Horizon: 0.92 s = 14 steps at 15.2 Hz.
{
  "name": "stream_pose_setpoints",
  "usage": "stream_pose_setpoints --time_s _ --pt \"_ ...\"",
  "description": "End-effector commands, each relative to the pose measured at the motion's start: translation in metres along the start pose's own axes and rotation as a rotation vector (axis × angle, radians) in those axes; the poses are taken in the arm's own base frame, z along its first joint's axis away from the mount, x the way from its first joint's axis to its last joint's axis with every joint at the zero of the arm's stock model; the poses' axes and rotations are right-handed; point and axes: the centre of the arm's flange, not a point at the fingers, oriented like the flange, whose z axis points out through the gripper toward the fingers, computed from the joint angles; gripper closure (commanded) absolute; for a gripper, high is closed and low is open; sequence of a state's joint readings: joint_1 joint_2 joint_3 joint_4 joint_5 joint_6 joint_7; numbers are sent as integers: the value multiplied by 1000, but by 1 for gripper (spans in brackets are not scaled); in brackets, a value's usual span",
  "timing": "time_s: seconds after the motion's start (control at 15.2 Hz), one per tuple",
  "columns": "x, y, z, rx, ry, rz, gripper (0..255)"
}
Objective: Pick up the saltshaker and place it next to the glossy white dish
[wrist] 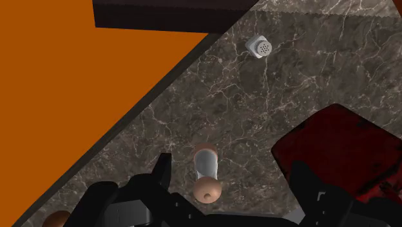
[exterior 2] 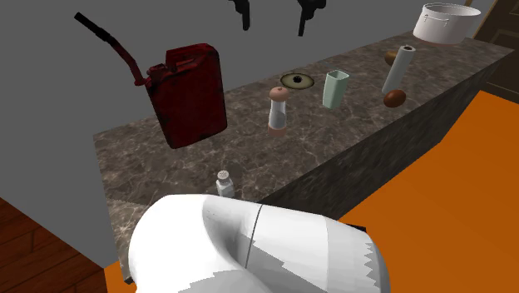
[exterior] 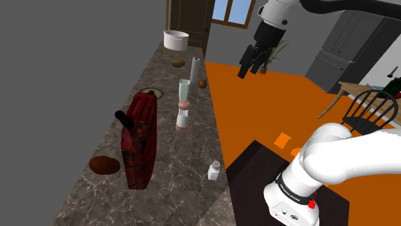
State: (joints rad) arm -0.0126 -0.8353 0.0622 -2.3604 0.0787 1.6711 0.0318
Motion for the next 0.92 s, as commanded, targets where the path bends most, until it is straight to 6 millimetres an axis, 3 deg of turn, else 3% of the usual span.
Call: stream_pose_setpoints --time_s 0.0,0.86 --pt "0 0 0 0 0 0 0" --pt "-37 -55 157 -17 -71 -4 0"
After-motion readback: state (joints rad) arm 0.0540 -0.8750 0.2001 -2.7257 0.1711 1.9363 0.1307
